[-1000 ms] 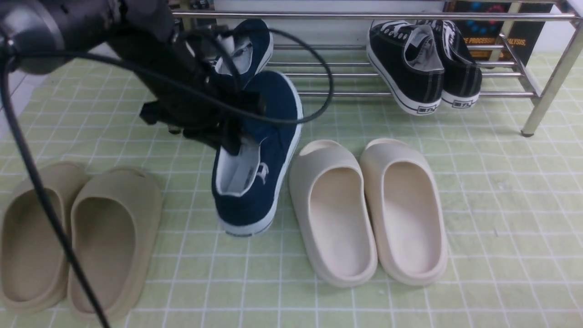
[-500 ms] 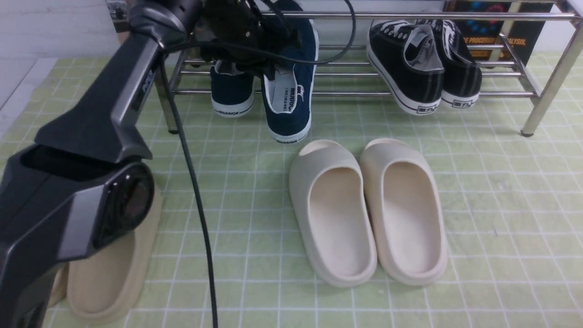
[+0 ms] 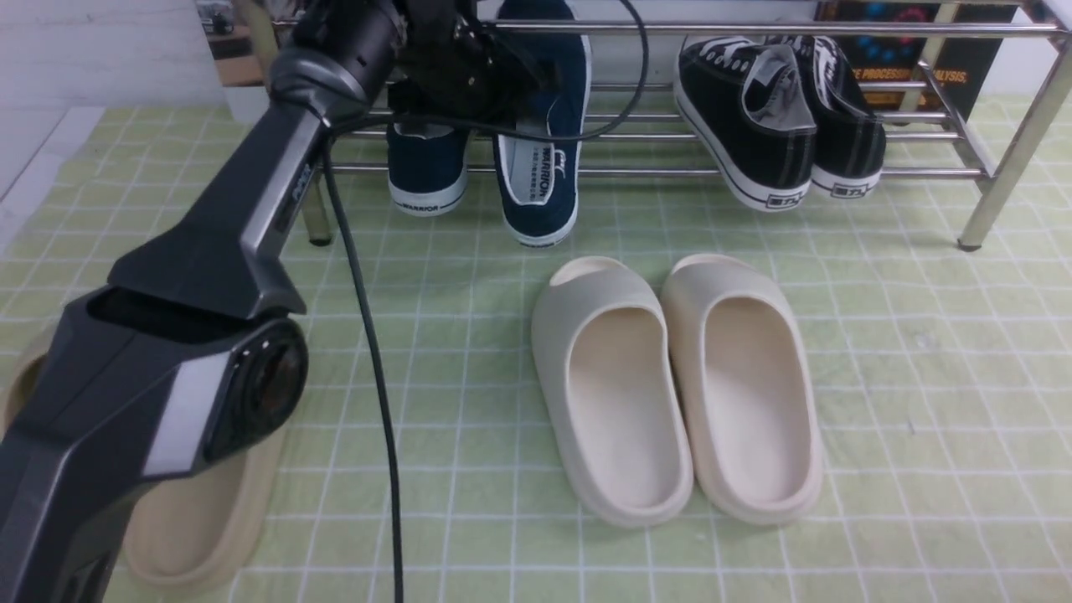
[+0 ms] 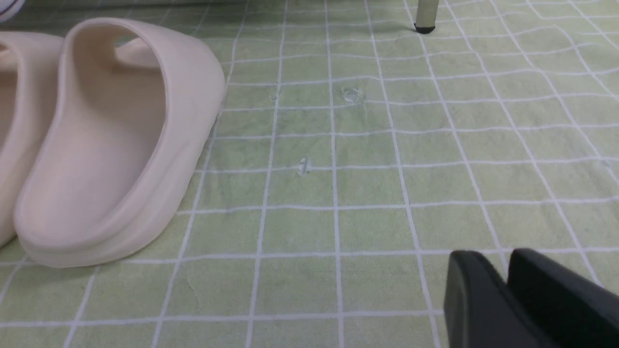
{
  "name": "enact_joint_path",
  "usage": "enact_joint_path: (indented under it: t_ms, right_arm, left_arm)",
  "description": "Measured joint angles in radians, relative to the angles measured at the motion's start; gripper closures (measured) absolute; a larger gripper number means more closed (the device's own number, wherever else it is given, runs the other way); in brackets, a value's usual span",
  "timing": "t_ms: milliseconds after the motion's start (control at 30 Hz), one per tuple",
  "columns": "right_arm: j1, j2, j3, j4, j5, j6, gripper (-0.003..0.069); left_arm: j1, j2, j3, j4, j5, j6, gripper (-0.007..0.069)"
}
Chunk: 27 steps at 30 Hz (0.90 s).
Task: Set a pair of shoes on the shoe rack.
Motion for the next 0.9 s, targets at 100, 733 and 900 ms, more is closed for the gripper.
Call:
enact_joint_path:
  t_ms: [100,733,900]
  right_arm:
    - [0.000,0.000,0.000,0.000,0.000,0.000,0.0516]
    - [0.000,0.000,0.000,0.000,0.000,0.000,0.0501]
    - [0.000,0.000,0.000,0.000,0.000,-0.001,0.0496]
  left_arm:
    - [0.000,0.002,0.000,0.000,-0.023,0.003,0.0506]
    - [-0.003,-0.496,0.220,0.039,0.210,0.064,0.0563]
    - [-0.003,-0.820,0.551,0.069,0.210,0.113,0.0638]
